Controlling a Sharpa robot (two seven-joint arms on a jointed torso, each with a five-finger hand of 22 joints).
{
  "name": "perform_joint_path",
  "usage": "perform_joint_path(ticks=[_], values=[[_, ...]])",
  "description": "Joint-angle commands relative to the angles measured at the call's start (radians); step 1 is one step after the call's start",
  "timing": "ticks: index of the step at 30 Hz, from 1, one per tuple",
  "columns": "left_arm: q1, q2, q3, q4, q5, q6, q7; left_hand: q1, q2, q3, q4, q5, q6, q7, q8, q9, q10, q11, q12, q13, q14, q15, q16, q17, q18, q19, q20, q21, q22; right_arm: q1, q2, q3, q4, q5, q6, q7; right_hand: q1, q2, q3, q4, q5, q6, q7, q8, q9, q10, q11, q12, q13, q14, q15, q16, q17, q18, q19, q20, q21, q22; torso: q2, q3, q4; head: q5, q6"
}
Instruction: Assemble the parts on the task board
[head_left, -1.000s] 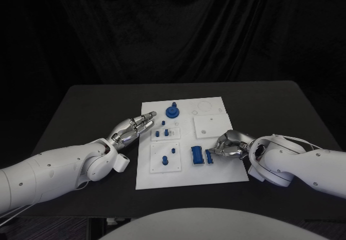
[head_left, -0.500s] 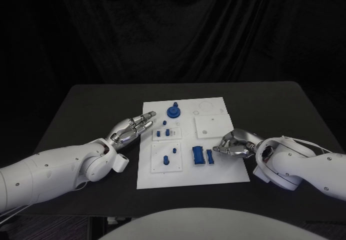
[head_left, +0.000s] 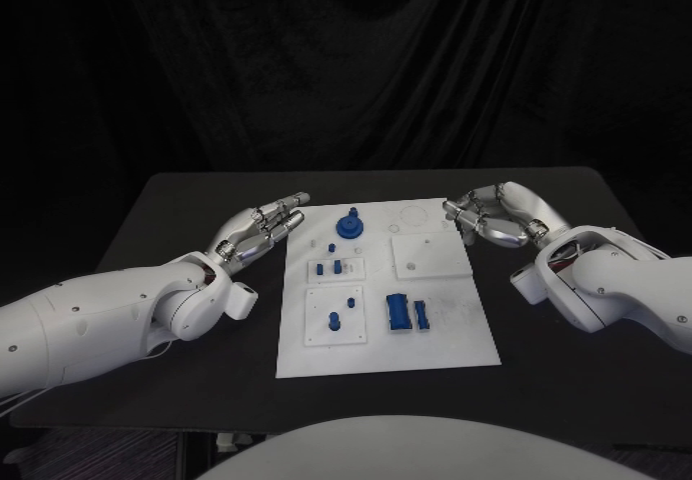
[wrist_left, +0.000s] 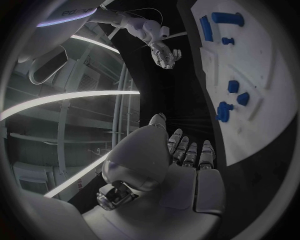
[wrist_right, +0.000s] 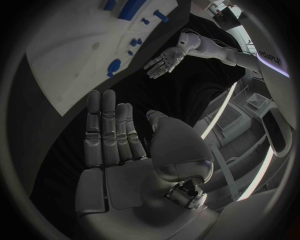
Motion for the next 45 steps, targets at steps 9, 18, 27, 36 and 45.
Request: perform_joint_path(ticks=[9, 18, 27, 36, 45], values=[[0.013, 0.116, 0.001, -0.095, 0.074, -0.022, 0.200, -0.085, 0.002, -0.062, 0.001, -0.029, -0.094, -0.073, -0.019, -0.011, -0.016, -0.061, -0.055, -0.005, 0.000, -0.032, -0.004, -0.002, 0.025, -0.006, 0.009, -0.004, -0.009, -0.068, 0.066, 0.000, -0.155, 0.403, 0.256, 0.472, -0.052, 0.041, -0.153, 0.003, 0.005, -0.439, -0.101, -0.315, -0.435, -0.732, 0.120, -0.622, -0.558, -0.870, 0.190, -0.561, -0.347, -0.106, -0.914, 0.168, -0.373, -0.876, -0.061, 0.0276, -0.0376, 0.034, 0.000], [-0.009, 0.139, 0.001, -0.114, 0.084, -0.009, 0.200, -0.151, 0.023, -0.075, 0.000, -0.161, -0.118, -0.112, -0.020, -0.012, -0.025, -0.080, -0.086, -0.008, 0.000, -0.027, -0.004, -0.002, 0.024, -0.005, 0.042, -0.004, -0.009, -0.101, 0.086, 0.000, -0.215, 0.438, 0.309, 0.539, -0.006, 0.096, -0.273, 0.002, -0.008, -0.563, -0.159, -0.326, -0.589, -0.785, 0.044, -0.675, -0.720, -0.962, 0.162, -0.595, -0.395, -0.099, -0.939, 0.167, -0.376, -0.947, -0.067, 0.0357, -0.0473, 0.031, 0.000], [-0.011, 0.140, 0.007, -0.111, 0.073, -0.038, -0.005, -0.659, -0.088, 0.045, -0.114, -0.267, -0.203, -0.076, -0.048, -0.040, -0.039, -0.049, -0.148, -0.032, 0.000, -0.025, -0.004, -0.002, -0.034, -0.018, -0.005, -0.015, -0.038, -0.108, 0.096, 0.010, -0.217, 0.426, 0.247, 0.472, -0.704, -0.053, -0.160, -0.194, -0.201, -0.728, -0.142, -0.360, -0.711, -0.825, -0.088, -0.851, -0.865, -1.013, 0.026, -0.682, -0.424, -0.164, -0.971, -0.030, -0.388, -1.032, -0.066, 0.0324, -0.0450, 0.027, 0.010], [-0.019, 0.134, 0.068, -0.038, 0.135, -0.213, -0.050, -0.911, -0.142, 0.099, -0.169, -0.326, -0.245, -0.076, -0.048, -0.040, -0.039, -0.049, -0.179, -0.032, 0.000, -0.025, -0.004, -0.002, -0.062, -0.018, -0.099, -0.015, -0.038, -0.149, 0.156, 0.109, -0.178, 0.587, 0.073, 0.418, -1.002, -0.053, -0.160, -0.290, -0.296, -0.813, -0.142, -0.360, -0.711, -0.825, -0.088, -0.851, -0.865, -1.013, -0.044, -0.682, -0.424, -0.164, -0.971, -0.129, -0.388, -1.032, -0.068, 0.0154, -0.0367, 0.006, 0.097], [-0.033, 0.125, 0.165, 0.079, 0.235, -0.492, -0.123, -1.092, -0.181, 0.138, -0.208, -0.369, -0.274, -0.076, -0.048, -0.040, -0.039, -0.049, -0.251, -0.032, 0.000, -0.025, -0.004, -0.002, -0.154, -0.018, -0.099, -0.015, -0.038, -0.196, 0.227, 0.226, -0.132, 0.776, -0.133, 0.354, -1.076, -0.053, -0.160, -0.290, -0.296, -0.813, -0.142, -0.360, -0.711, -0.825, -0.088, -0.851, -0.865, -1.013, -0.044, -0.682, -0.424, -0.164, -0.971, -0.129, -0.388, -1.032, -0.071, -0.0096, -0.0245, -0.025, 0.226]])
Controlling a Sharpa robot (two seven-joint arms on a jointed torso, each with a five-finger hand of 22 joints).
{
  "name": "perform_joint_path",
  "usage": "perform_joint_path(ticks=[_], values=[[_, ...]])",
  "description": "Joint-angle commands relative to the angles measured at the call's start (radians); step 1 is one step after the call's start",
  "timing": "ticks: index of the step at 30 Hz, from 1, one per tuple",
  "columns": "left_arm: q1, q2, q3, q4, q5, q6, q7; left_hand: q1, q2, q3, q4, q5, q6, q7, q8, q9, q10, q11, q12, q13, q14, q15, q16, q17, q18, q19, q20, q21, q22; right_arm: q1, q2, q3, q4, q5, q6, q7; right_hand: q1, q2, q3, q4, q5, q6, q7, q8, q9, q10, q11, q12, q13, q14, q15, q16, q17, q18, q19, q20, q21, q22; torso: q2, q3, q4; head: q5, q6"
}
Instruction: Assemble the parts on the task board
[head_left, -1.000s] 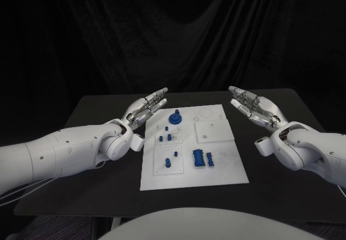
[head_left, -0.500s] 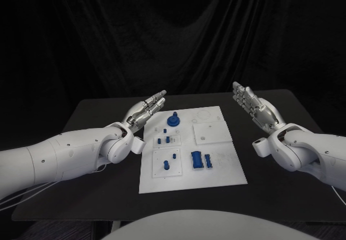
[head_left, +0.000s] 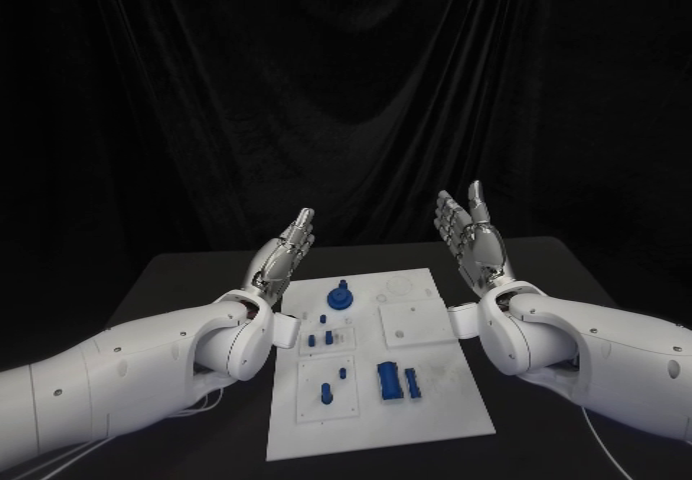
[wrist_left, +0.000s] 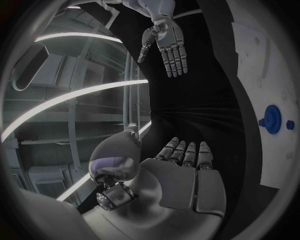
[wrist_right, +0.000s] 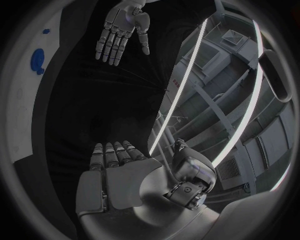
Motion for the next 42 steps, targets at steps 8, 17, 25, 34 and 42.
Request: perform_joint_path(ticks=[8, 17, 25, 34, 42], values=[[-0.009, -0.006, 0.055, 0.076, 0.126, -0.320, -0.081, -0.278, -0.122, 0.122, -0.121, -0.133, -0.102, 0.002, -0.005, -0.002, -0.002, 0.009, -0.029, -0.002, -0.002, 0.002, -0.004, -0.001, -0.097, -0.002, -0.026, -0.006, -0.002, -0.018, 0.020, 0.032, 0.017, 0.163, -0.187, -0.072, -0.006, 0.001, 0.000, -0.003, -0.003, -0.005, -0.001, -0.004, -0.001, 0.000, -0.003, -0.004, -0.001, 0.000, -0.005, -0.003, -0.001, -0.007, 0.000, -0.005, -0.004, -0.001, -0.003, -0.0212, 0.0104, -0.020, 0.081], [-0.010, -0.006, 0.058, 0.080, 0.129, -0.328, -0.083, -0.368, -0.122, 0.122, -0.121, -0.133, -0.102, 0.002, -0.005, -0.002, -0.002, 0.009, -0.029, -0.002, -0.002, 0.002, -0.004, -0.001, -0.097, -0.002, -0.026, -0.006, -0.002, -0.018, 0.020, 0.032, 0.017, 0.163, -0.187, -0.072, -0.006, 0.001, 0.000, -0.003, -0.003, -0.005, -0.001, -0.004, -0.001, 0.000, -0.003, -0.004, -0.001, 0.000, -0.005, -0.003, -0.001, -0.007, 0.000, -0.005, -0.004, -0.001, -0.003, -0.0213, 0.0105, -0.020, 0.081], [-0.010, -0.006, 0.058, 0.080, 0.129, -0.328, -0.083, -0.421, -0.122, 0.122, -0.121, -0.133, -0.102, 0.002, -0.005, -0.002, -0.002, 0.009, -0.029, -0.002, -0.002, 0.002, -0.004, -0.001, -0.097, -0.002, -0.026, -0.006, -0.002, -0.018, 0.020, 0.032, 0.017, 0.163, -0.187, -0.072, -0.006, 0.001, 0.000, -0.003, -0.003, -0.005, -0.001, -0.004, -0.001, 0.000, -0.003, -0.004, -0.001, 0.000, -0.005, -0.003, -0.001, -0.007, 0.000, -0.005, -0.004, -0.001, -0.003, -0.0213, 0.0105, -0.020, 0.081], [-0.010, -0.006, 0.058, 0.080, 0.129, -0.328, -0.083, -0.562, -0.122, 0.122, -0.121, -0.133, -0.102, 0.002, -0.005, -0.002, -0.002, 0.009, -0.029, -0.002, -0.002, 0.002, -0.004, -0.001, -0.097, -0.002, -0.026, -0.006, -0.002, -0.018, 0.020, 0.032, 0.017, 0.163, -0.187, -0.072, -0.006, 0.001, 0.000, -0.003, -0.003, -0.005, -0.001, -0.004, -0.001, 0.000, -0.003, -0.004, -0.001, 0.000, -0.005, -0.003, -0.001, -0.007, 0.000, -0.005, -0.004, -0.001, -0.003, -0.0213, 0.0105, -0.020, 0.081], [-0.010, -0.006, 0.058, 0.080, 0.129, -0.328, -0.083, -0.562, -0.122, 0.122, -0.121, -0.133, -0.102, 0.002, -0.005, -0.002, -0.002, 0.009, -0.029, -0.002, -0.002, 0.002, -0.004, -0.001, -0.097, -0.002, -0.026, -0.006, -0.002, -0.018, 0.020, 0.032, 0.017, 0.163, -0.187, -0.072, -0.006, 0.001, 0.000, -0.003, -0.003, -0.005, -0.001, -0.004, -0.001, 0.000, -0.003, -0.004, -0.001, 0.000, -0.005, -0.003, -0.001, -0.007, 0.000, -0.005, -0.004, -0.001, -0.003, -0.0213, 0.0105, -0.020, 0.081]])
